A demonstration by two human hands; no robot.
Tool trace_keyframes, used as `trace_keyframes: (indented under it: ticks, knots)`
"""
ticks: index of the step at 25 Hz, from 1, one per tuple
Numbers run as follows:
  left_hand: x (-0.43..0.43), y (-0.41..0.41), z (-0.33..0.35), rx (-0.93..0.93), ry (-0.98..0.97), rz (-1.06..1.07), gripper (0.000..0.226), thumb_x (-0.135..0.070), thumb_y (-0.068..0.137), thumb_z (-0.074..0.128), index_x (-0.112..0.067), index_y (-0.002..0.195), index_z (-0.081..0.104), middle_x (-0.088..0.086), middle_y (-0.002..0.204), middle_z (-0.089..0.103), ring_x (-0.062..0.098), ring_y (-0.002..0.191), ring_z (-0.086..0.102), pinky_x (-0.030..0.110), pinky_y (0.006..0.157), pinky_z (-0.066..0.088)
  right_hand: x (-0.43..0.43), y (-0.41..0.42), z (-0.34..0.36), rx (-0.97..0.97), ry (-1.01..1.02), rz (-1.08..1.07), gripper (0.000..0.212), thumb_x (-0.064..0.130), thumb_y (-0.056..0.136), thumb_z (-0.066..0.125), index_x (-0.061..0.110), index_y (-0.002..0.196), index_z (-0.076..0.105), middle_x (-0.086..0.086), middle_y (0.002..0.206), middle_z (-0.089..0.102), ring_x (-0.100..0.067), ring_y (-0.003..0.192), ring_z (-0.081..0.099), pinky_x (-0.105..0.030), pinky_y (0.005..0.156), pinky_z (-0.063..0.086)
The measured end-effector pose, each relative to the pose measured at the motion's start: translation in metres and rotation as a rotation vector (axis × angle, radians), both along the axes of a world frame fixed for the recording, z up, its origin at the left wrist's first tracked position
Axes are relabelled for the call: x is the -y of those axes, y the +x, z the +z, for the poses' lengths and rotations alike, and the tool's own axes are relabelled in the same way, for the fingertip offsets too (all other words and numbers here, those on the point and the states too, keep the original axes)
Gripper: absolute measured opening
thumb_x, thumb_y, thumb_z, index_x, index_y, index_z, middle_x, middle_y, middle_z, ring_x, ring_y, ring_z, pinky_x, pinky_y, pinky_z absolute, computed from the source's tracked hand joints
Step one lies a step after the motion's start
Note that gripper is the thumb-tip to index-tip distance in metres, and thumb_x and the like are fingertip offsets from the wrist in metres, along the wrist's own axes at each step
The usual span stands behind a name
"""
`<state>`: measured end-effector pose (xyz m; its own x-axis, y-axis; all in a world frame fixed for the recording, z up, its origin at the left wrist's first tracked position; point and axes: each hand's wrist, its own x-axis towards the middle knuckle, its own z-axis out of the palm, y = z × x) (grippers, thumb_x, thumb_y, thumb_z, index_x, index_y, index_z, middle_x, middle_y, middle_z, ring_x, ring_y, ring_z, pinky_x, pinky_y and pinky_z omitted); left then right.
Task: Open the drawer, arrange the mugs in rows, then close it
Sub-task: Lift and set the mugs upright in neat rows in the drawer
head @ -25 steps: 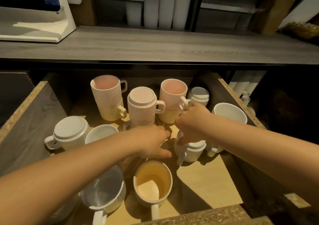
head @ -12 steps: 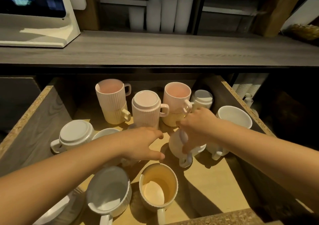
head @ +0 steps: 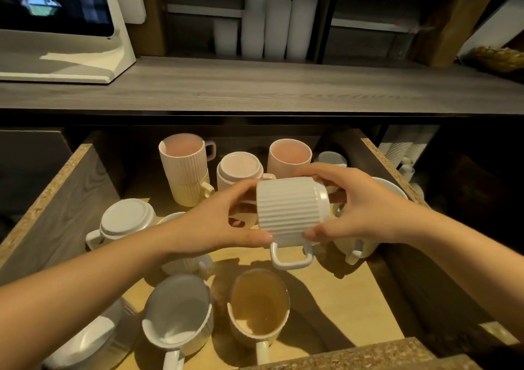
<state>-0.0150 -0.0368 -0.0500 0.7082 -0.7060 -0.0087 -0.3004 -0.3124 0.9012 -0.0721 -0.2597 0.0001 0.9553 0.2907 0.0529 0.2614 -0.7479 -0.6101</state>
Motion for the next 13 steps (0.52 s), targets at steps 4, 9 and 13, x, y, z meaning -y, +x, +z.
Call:
trace_keyframes:
  ticks: [4,9,13]
  knots:
    - [0.005,-0.012,0.007,0.134,-0.085,0.169,0.065,-0.04,0.062,0.082,-0.044,0.115,0.046,-0.022,0.114,0.057,0.002,0.105,0.058,0.019,0.081,0.055,0.003,-0.005,0.002,-0.088,0.041,0.051,0.068,0.03,0.068,0.081,0.051,0.117,0.038,0.027,0.115,0.051,0.008,0.112,0.048,-0.013,0.089,0.047]
    - [0.019,-0.031,0.02,0.483,0.128,0.206,0.069,-0.058,0.057,0.077,-0.054,0.114,0.037,-0.027,0.108,0.043,-0.001,0.101,0.046,0.015,0.073,0.048,-0.001,-0.017,0.021,-0.118,0.017,0.029,0.049,0.052,0.074,0.053,0.038,0.121,0.055,0.019,0.119,0.062,0.001,0.109,0.057,-0.028,0.094,0.051]
    - [0.039,-0.041,0.026,0.604,0.232,0.228,0.076,-0.067,0.056,0.068,-0.043,0.121,0.037,-0.018,0.104,0.036,0.004,0.095,0.039,0.028,0.077,0.048,-0.017,-0.024,0.024,0.047,-0.207,-0.154,0.035,0.046,0.087,0.05,0.027,0.112,0.063,0.012,0.092,0.066,-0.005,0.081,0.063,-0.018,0.068,0.052]
